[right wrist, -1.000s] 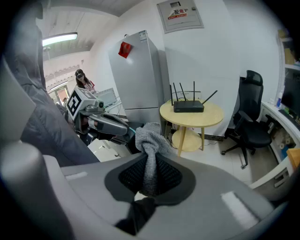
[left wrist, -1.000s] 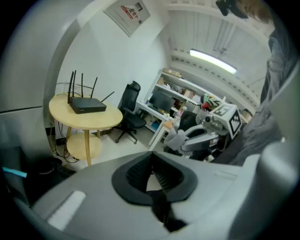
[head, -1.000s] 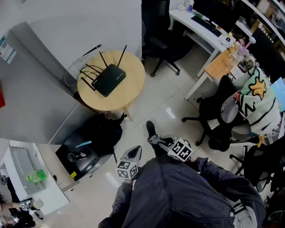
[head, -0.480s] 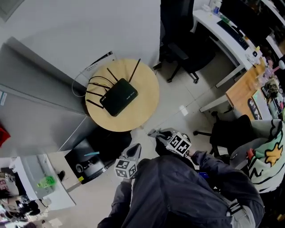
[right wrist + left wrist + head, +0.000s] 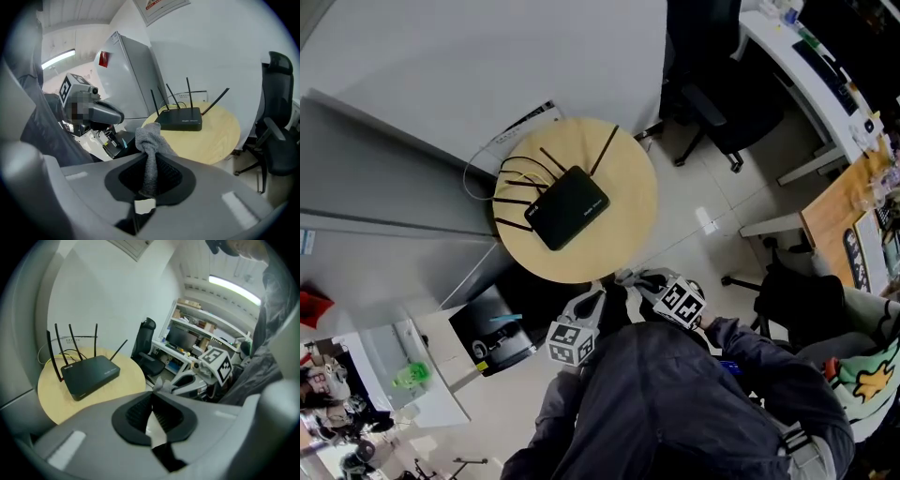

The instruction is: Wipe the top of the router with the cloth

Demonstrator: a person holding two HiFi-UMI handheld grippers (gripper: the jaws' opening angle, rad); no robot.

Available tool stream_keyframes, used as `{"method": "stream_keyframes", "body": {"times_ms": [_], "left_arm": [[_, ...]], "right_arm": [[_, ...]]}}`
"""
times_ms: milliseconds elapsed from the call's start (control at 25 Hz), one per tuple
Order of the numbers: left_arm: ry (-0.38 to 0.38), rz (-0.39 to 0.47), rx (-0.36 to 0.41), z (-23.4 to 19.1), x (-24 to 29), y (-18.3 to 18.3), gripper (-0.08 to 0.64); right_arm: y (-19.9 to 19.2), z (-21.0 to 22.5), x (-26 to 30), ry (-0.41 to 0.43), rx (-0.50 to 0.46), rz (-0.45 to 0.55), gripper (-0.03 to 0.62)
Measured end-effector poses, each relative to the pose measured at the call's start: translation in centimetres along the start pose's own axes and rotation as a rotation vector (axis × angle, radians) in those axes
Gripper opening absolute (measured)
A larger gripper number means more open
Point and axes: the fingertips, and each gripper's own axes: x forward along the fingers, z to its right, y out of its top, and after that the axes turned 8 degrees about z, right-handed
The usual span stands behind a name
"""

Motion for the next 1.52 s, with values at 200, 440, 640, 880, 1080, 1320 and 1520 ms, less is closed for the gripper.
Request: {"method": "stream_keyframes", "body": {"times_ms": [200, 440, 640, 880, 1080, 1320, 1520], "left_arm": [[-0.015, 0.013, -0.028, -3.3, 1.4, 1.3, 0.000], [-0.041, 0.055, 0.008, -8.0, 2.4, 5.1, 0.000], [0.019, 0.123, -0.033, -13.8, 0.3, 7.0, 0.000], [0.073, 0.184, -0.114, -18.4, -2.4, 7.0, 0.000], [0.090, 0.216, -0.166, -19.6, -3.8, 6.3, 0.000], [0.130, 0.254, -0.199, -20.6, -4.9, 5.9, 0.000], [0.192, 0.262, -0.234, -21.1, -5.9, 5.1, 0.000]], "right_arm": [[0.7, 0.8, 2.3, 0.011, -0.010, -0.047, 0.038], [6.3, 4.0, 6.5, -0.004, -0.077, -0.058, 0.038], [11.7, 5.2, 14.4, 0.057, -0.217, -0.112, 0.038], [17.2, 5.8, 23.3, 0.109, -0.331, -0.187, 0.038], [18.2, 6.7, 29.1, 0.127, -0.407, -0.275, 0.038], [17.2, 8.0, 34.1, 0.148, -0.484, -0.398, 0.038], [15.3, 8.3, 35.4, 0.171, -0.510, -0.483, 0.038]]}}
